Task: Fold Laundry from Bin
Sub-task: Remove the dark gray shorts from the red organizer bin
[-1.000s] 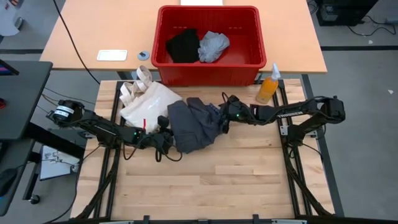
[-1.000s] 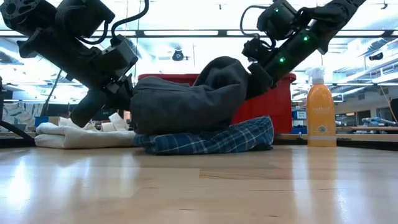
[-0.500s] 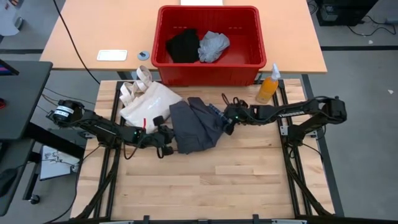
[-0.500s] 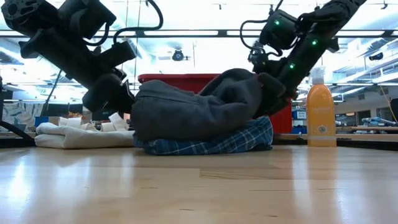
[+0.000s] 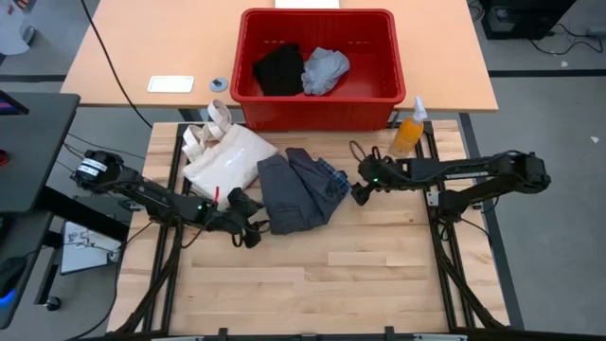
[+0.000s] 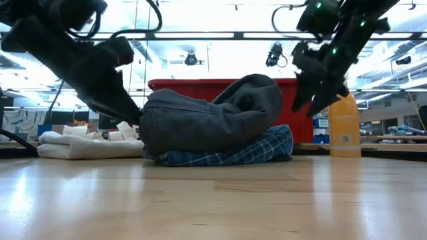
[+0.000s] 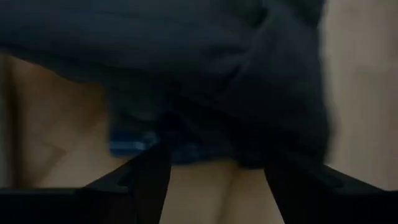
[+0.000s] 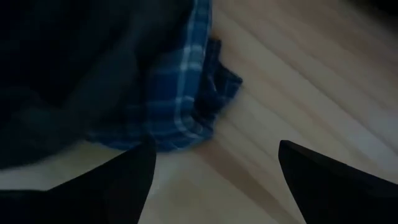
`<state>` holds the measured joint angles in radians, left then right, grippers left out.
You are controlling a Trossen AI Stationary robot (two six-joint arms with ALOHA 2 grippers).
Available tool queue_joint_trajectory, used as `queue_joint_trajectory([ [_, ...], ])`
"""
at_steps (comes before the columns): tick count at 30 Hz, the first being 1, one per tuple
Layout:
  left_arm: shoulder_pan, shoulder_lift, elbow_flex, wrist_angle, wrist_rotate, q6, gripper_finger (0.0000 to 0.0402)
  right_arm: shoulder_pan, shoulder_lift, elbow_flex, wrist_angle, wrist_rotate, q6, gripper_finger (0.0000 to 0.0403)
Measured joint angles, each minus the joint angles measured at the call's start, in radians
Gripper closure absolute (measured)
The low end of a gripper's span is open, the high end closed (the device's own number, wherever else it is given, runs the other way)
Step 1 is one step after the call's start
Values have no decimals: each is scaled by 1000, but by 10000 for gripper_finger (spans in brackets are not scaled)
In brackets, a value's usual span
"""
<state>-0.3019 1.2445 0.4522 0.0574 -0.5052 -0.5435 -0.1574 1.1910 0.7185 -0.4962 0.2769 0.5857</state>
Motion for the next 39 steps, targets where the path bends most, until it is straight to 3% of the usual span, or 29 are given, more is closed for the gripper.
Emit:
queue_joint_trajectory([
  [3,-6,-57,0,-15,71,-102,148,1,-62,15,5,-38,54,57],
  [8,0,-117,0,7,82,-239,154,1,-54,111,10,-51,-3,57],
  [13,15,-158,0,31,81,-362,161,14,57,264,19,-8,-48,57],
  [20,89,-142,0,22,35,-381,168,21,272,445,37,59,-130,57],
  [30,174,-125,-1,72,35,-389,171,12,466,527,61,-128,-223,59],
  [34,203,-110,-1,76,35,-353,186,6,511,527,70,-167,-215,95],
  [39,249,-47,0,83,45,-293,252,4,528,525,69,-172,-219,195],
])
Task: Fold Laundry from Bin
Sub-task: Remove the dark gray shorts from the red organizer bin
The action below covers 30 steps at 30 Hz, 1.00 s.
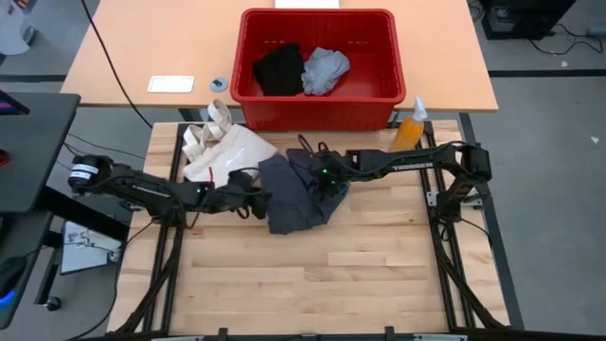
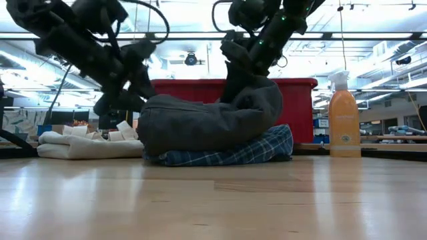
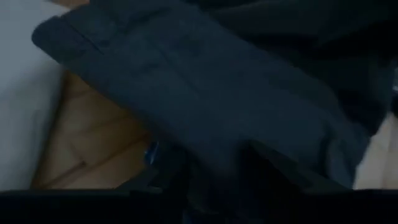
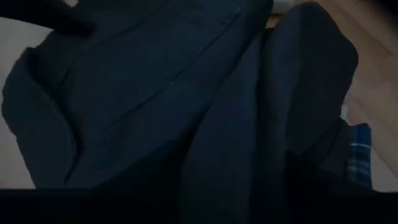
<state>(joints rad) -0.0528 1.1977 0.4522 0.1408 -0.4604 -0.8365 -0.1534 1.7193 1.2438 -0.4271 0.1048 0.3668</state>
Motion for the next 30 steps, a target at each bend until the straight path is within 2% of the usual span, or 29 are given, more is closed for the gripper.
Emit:
queue_joint_trajectory([
  [6,11,47,0,36,36,28,376,-8,-12,0,-27,-2,6,325],
  [10,0,47,0,20,116,27,390,-12,-20,0,-116,3,88,388],
  [12,-18,47,0,0,126,17,390,-13,-22,0,-159,20,128,388],
  [18,-66,46,0,-111,130,-18,394,-14,-23,0,-299,83,261,351],
  [23,-106,46,0,-124,130,-34,395,-14,-23,0,-398,107,339,367],
  [30,-132,46,0,-88,136,-43,382,-15,-23,0,-405,108,289,374],
])
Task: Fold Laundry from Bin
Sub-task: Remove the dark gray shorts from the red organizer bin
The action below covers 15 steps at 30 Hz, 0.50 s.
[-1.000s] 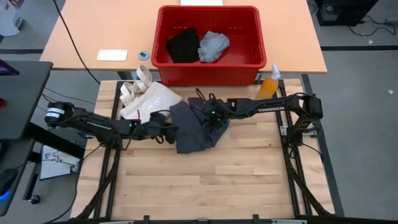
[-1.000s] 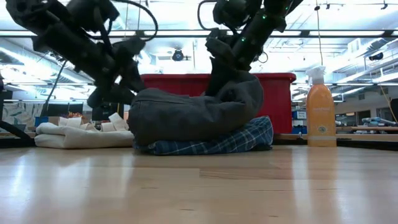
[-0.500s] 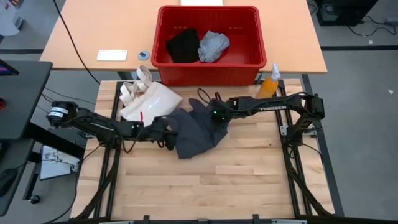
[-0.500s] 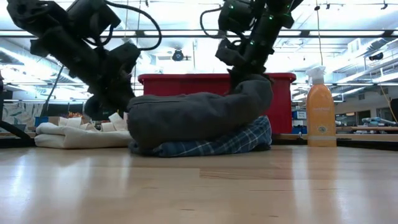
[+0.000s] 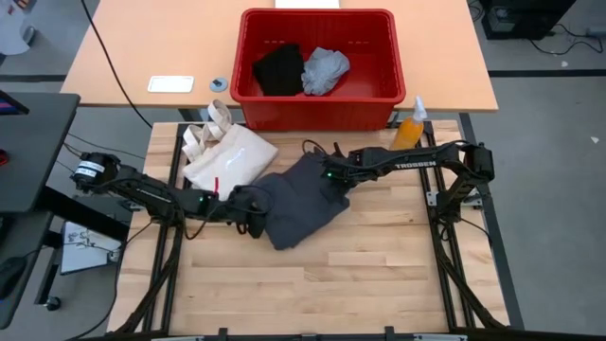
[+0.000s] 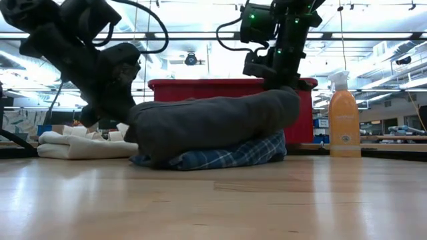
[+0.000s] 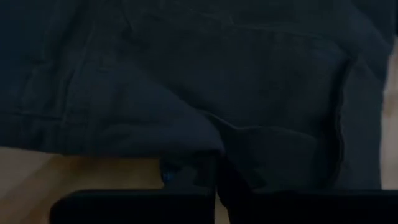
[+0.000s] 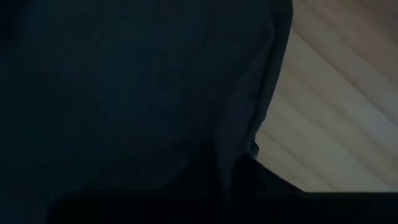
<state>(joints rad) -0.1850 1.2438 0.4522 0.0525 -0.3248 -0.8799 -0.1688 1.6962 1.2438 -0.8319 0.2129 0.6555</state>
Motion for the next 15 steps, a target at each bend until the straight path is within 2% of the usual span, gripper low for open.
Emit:
queue_joint_trajectory([
  [4,-12,0,0,11,36,-15,369,-15,0,0,-3,2,-4,346],
  [8,-26,0,-1,15,30,-45,344,-28,0,0,-4,3,-4,313],
  [12,-33,0,-1,24,25,-57,281,-35,0,0,-5,4,-14,281],
  [15,-33,-3,-1,23,69,-74,223,-36,0,0,-10,8,-50,262],
])
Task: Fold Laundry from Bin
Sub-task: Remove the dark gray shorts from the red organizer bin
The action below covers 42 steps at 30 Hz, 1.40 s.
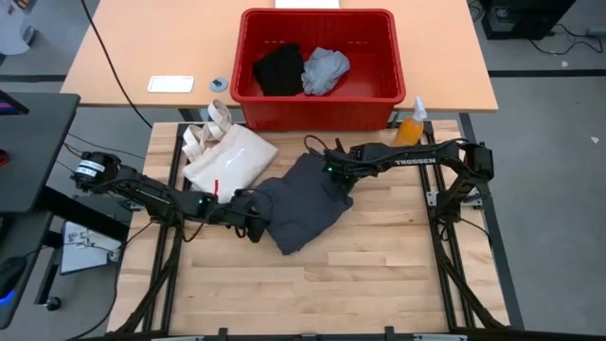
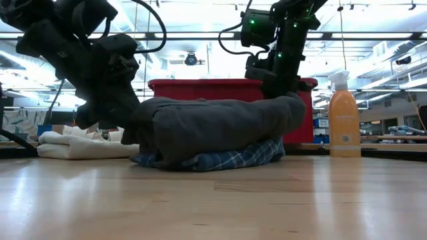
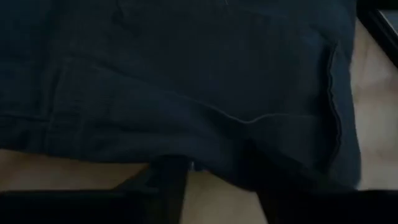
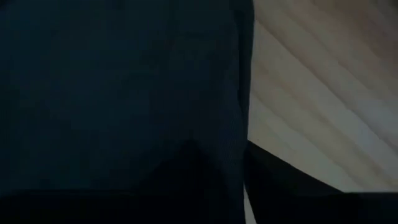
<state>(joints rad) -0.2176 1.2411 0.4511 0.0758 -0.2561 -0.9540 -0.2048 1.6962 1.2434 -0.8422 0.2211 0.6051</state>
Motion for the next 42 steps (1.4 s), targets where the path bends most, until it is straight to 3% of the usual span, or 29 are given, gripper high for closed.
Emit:
queue_joint_trajectory([
  [6,-22,-48,-1,-34,131,23,150,-14,-80,-1,-6,-13,-81,240],
  [16,-46,-157,-1,-44,114,42,147,29,-221,0,159,-7,-190,235],
  [22,-65,-163,0,144,-41,225,160,80,-143,0,387,-33,-190,235],
  [26,-46,-104,0,169,-145,293,170,111,-81,0,476,-34,-192,235],
  [32,-21,88,0,292,-141,316,180,132,23,0,596,-38,-270,237],
  [35,-21,176,0,326,-92,307,182,131,92,0,650,-96,-306,237],
  [39,-27,226,2,332,-36,220,182,131,169,0,677,-159,-356,237],
  [42,-41,228,2,330,-29,198,182,127,205,0,639,-129,-412,237],
])
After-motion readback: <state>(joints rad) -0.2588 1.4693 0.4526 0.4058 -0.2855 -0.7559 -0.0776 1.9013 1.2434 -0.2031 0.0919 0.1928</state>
